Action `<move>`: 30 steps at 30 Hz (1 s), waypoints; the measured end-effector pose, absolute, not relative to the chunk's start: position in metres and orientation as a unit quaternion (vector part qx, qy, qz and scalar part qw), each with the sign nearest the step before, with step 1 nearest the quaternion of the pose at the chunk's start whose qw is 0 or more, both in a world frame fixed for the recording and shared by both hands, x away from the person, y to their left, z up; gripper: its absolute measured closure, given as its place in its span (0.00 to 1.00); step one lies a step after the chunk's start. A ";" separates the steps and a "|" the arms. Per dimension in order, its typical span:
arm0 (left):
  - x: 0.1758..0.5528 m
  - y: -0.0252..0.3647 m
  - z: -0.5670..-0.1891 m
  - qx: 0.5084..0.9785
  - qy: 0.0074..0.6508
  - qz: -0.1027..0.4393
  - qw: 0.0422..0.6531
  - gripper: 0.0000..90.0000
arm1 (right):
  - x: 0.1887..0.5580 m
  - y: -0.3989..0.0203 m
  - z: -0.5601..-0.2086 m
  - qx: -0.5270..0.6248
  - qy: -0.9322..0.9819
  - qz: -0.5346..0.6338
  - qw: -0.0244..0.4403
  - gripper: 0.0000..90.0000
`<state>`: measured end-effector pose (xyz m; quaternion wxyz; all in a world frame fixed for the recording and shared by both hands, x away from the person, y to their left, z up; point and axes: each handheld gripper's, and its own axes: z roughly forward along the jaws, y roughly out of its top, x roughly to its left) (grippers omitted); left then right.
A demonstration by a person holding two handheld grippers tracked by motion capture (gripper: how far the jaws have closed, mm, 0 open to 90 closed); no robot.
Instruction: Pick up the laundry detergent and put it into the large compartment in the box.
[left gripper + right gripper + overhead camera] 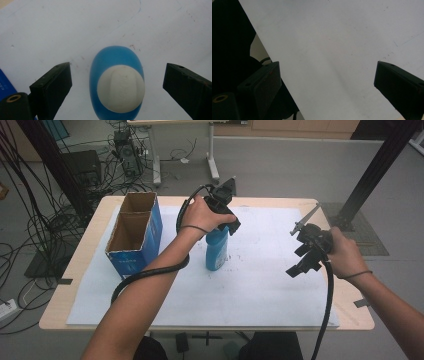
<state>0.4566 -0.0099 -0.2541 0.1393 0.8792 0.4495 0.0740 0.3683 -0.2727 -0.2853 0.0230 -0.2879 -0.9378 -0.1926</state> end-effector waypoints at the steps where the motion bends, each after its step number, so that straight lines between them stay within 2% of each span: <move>1: 0.457 -0.010 -0.255 0.879 0.450 0.074 0.139 0.10 | 0.368 -0.273 -0.285 -0.289 -0.938 -0.193 0.023 0.08; 30: 0.461 -0.013 -0.275 0.879 0.453 0.064 0.131 0.10 | 0.369 -0.274 -0.287 -0.290 -0.937 -0.194 0.026 0.08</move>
